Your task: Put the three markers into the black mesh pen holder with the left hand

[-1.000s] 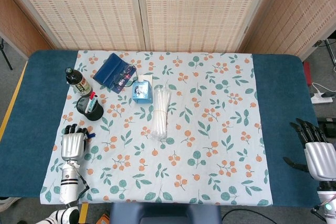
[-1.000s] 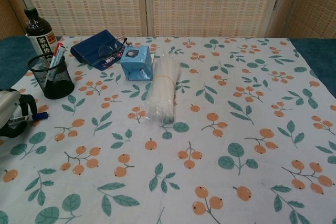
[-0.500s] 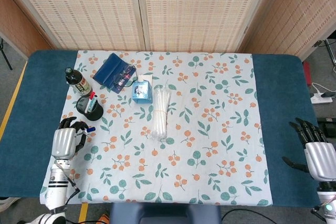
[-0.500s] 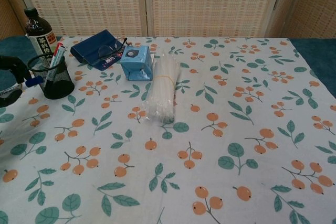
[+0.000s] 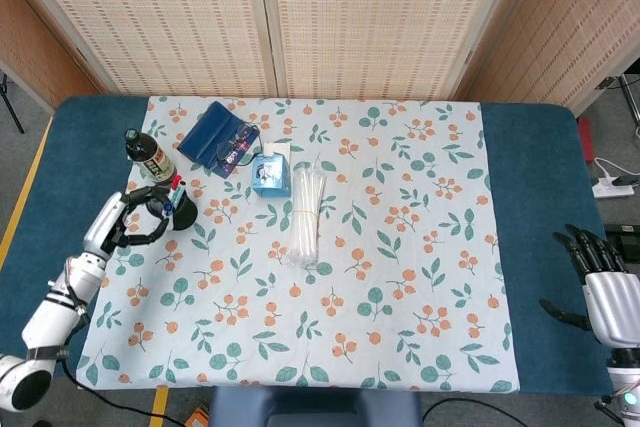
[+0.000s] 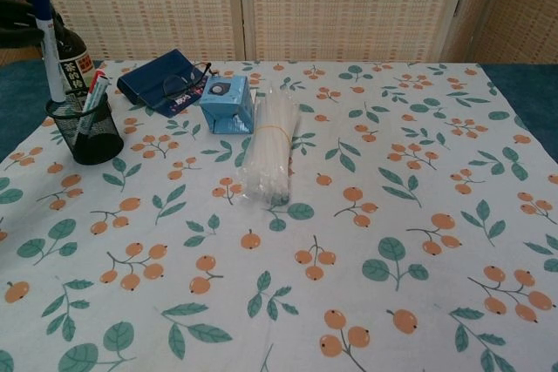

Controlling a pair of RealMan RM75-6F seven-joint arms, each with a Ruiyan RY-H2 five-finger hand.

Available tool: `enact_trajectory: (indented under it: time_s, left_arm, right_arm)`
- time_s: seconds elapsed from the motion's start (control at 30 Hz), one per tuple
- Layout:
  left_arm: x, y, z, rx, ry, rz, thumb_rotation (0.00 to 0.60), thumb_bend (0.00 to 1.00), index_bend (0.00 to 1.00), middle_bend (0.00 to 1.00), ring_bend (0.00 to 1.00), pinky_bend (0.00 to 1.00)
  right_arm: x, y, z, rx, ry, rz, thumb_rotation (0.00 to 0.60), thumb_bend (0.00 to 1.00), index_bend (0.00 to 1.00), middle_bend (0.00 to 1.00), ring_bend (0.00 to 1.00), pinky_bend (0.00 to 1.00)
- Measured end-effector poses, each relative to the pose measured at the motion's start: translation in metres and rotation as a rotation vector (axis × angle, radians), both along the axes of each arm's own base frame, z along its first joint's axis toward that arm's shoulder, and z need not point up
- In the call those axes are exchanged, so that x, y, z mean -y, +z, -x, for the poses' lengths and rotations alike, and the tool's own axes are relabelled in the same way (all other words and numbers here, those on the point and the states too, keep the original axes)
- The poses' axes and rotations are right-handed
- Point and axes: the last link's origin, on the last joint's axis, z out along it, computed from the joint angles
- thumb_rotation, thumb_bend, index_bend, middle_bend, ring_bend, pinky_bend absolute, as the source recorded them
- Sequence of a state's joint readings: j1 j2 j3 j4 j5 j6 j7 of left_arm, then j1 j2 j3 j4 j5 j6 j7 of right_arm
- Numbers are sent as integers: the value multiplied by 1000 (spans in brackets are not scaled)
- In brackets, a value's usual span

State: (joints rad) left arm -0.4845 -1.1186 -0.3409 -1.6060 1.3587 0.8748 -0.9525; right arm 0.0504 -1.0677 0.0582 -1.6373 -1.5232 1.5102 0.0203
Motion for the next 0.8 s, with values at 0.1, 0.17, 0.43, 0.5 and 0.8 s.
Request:
enact_trajectory:
  time_s: [0.1,0.17,0.43,0.5,0.8]
  left_arm:
    - [-24,12,5,5,1,12,600,399,527,589,209,182]
    - [-39,17,10,-19,2,16,600,399,528,589,209,180]
    - [-60,5,27,-26,35,60,600,401,529,587,209,177]
    - [-61,-2,30,-29,39,72,600,400,529,586,209,177]
    - [-78,-26,31,-30,50,95,600,401,529,586,209,177]
  right_arm:
    - [0,0,0,-1,-3,2,600,0,153,62,88,141]
    - [0,-1,0,-3,-7,-1,600,0,153,62,88,141]
    - [1,-2,2,0,-13,-3,600,0,153,62,88,141]
    - [2,-2,2,0,-17,-7,600,0,152,62,88,141]
    - [1,1,3,2,-19,8,600,0,152,62,88,141]
